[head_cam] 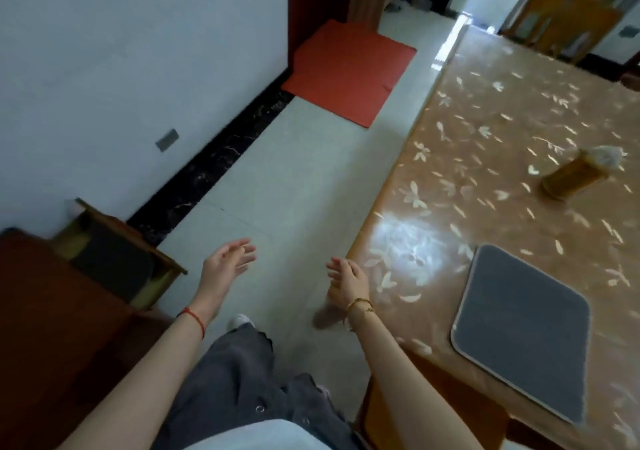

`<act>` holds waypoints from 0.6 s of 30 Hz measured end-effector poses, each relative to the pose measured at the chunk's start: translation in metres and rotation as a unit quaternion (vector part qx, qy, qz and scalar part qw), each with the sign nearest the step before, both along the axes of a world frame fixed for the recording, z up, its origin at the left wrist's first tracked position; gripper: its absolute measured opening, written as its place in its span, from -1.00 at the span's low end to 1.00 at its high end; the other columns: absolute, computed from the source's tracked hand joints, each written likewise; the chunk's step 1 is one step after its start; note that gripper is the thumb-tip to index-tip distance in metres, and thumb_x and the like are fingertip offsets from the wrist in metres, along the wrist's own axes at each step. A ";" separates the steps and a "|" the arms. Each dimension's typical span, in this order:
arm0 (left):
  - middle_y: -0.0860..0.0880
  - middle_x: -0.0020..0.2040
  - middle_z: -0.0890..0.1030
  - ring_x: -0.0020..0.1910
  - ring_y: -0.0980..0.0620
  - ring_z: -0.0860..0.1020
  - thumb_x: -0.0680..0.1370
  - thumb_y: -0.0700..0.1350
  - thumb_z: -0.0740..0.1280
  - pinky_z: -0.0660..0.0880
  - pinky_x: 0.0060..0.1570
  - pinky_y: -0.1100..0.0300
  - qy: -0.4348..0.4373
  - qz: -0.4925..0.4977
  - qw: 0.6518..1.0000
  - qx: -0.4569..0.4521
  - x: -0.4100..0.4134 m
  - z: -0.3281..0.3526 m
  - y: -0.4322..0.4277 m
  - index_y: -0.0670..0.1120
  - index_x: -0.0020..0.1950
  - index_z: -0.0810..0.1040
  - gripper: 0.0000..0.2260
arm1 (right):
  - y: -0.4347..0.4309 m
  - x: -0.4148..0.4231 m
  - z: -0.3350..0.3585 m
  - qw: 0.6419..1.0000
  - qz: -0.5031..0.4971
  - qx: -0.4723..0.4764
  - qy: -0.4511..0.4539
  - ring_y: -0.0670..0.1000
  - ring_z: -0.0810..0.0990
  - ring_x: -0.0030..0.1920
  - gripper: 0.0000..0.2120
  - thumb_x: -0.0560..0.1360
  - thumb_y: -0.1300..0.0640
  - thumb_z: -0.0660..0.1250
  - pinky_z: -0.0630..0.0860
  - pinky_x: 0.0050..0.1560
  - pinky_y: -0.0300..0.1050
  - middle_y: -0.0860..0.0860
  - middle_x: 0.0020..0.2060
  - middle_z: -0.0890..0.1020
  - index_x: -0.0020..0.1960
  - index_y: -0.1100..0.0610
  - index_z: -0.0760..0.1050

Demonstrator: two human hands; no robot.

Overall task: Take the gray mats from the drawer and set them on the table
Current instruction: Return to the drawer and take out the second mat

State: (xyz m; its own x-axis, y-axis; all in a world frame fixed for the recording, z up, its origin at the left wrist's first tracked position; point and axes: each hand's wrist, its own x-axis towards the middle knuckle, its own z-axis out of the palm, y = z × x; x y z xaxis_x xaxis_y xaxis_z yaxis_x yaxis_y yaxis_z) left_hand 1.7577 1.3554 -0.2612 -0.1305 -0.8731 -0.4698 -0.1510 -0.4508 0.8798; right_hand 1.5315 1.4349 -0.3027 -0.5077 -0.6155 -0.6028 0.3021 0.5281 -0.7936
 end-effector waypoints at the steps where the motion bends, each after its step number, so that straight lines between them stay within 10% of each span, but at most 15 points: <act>1: -0.12 0.14 0.64 0.11 -0.08 0.63 0.67 -0.19 0.18 0.51 0.23 0.02 0.006 0.032 0.999 0.010 0.014 -0.001 -0.007 -0.10 0.20 0.56 -0.80 | -0.014 0.011 0.001 1.000 0.021 0.000 -0.008 -0.03 0.55 -0.26 -0.76 0.62 0.17 0.14 0.47 -0.31 -0.28 0.07 -0.16 0.64 -0.06 0.14 0.58; 18: -0.17 0.22 0.62 0.20 -0.16 0.59 0.67 -0.20 0.15 0.47 0.30 -0.06 0.024 0.373 0.920 0.122 0.229 -0.024 -0.084 -0.17 0.28 0.56 -0.74 | -0.251 0.237 0.008 0.924 0.379 0.042 -0.011 0.08 0.58 -0.06 -0.66 0.64 0.10 0.05 0.52 -0.12 -0.17 0.13 0.00 0.64 0.15 0.25 0.54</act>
State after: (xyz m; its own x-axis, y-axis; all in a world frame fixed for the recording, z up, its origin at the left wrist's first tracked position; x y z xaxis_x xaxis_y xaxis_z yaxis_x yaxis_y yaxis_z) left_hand 1.9867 1.2715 -0.2849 0.4360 -0.5977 -0.6728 0.3166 -0.5979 0.7364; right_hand 1.7690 1.1842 -0.2948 0.0636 -0.7401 -0.6694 -0.1642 0.6539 -0.7386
